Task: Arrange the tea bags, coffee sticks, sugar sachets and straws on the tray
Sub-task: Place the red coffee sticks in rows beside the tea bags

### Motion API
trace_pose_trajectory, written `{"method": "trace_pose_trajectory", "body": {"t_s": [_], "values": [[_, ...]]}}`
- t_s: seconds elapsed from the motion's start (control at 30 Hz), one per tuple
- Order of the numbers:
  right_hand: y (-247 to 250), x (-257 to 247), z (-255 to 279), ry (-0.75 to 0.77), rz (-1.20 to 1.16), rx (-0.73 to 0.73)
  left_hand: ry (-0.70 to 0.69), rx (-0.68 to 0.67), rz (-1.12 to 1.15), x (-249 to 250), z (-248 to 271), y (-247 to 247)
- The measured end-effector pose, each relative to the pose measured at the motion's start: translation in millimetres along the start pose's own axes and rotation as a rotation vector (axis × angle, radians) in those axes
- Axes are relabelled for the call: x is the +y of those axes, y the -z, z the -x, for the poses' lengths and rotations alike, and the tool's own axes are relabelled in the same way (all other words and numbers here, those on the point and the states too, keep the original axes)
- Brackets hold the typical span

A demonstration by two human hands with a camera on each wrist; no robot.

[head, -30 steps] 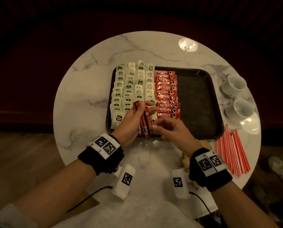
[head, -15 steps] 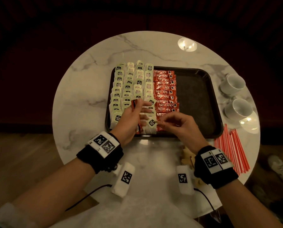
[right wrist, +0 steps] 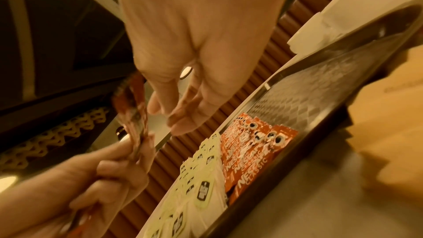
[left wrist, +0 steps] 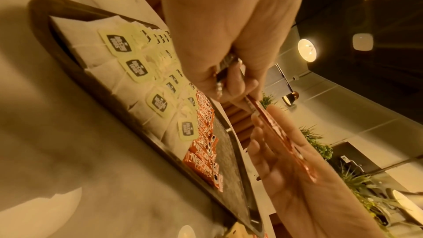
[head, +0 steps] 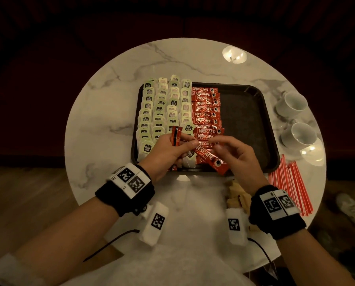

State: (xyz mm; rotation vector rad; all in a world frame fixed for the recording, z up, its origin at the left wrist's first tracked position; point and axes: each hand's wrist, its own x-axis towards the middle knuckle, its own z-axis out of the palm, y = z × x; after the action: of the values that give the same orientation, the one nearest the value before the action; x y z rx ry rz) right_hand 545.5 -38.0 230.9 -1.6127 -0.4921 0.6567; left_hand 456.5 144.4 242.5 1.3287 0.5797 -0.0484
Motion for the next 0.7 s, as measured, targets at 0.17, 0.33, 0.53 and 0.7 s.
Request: {"method": "trace_pose_trajectory", "body": {"t_s": [0.17, 0.33, 0.53, 0.7], "values": [[6.9, -6.9, 6.7, -0.120, -0.076, -0.013, -0.051, 0.095, -0.039, -4.6, -1.3, 0.2], [14.7, -2.3, 10.7, -0.079, 0.167, 0.026, -0.009, 0.095, -0.012, -8.9, -0.4, -10.9], [30.0, 8.9, 8.2, -0.201, 0.188, 0.119, 0.044, 0.099, 0.107, -6.8, 1.3, -10.3], [32.4, 23.5, 3.9, -0.313, 0.412, 0.073, 0.090, 0.111, 0.155, -4.4, 1.3, -4.3]]}}
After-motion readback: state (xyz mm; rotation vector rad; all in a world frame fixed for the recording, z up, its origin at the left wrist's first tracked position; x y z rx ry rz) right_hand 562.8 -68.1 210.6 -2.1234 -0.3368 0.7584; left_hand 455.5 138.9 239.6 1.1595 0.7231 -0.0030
